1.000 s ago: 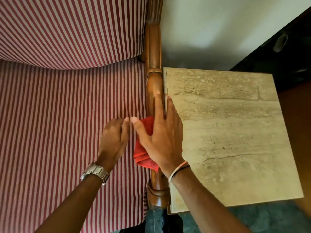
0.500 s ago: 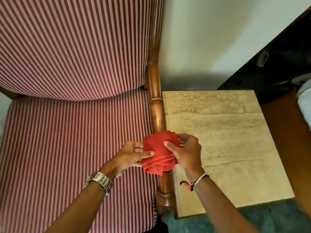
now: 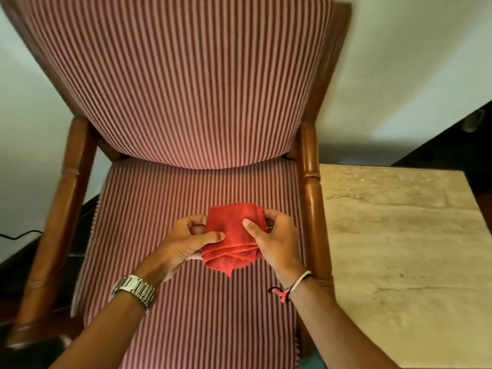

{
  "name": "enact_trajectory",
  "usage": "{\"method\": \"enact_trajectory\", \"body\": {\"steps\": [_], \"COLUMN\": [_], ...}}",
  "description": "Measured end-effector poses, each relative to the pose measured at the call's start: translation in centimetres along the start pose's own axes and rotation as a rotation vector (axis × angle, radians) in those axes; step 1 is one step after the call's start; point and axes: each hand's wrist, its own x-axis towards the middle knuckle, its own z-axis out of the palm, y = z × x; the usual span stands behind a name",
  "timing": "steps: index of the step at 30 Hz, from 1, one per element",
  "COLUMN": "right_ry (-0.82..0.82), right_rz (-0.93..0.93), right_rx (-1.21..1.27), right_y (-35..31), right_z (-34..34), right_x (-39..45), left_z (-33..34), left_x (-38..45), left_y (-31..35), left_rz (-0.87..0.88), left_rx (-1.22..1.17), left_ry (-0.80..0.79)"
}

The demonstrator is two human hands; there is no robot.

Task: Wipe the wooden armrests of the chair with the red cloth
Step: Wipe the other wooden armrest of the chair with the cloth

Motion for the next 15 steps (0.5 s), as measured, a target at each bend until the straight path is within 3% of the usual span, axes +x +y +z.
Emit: {"method": "enact_trajectory", "body": {"steps": [15], "right_ry": [-0.051], "right_rz": [0.043], "right_rx": [0.204], "right_y": [-8.3], "right_z": [16.6], "right_x": [-5.2], "left_z": [-18.7], "left_x": [-4.0], "left_y": [0.3], "left_rz": [0.113], "left_rx": [-0.007], "left_ry": [-0.027]}}
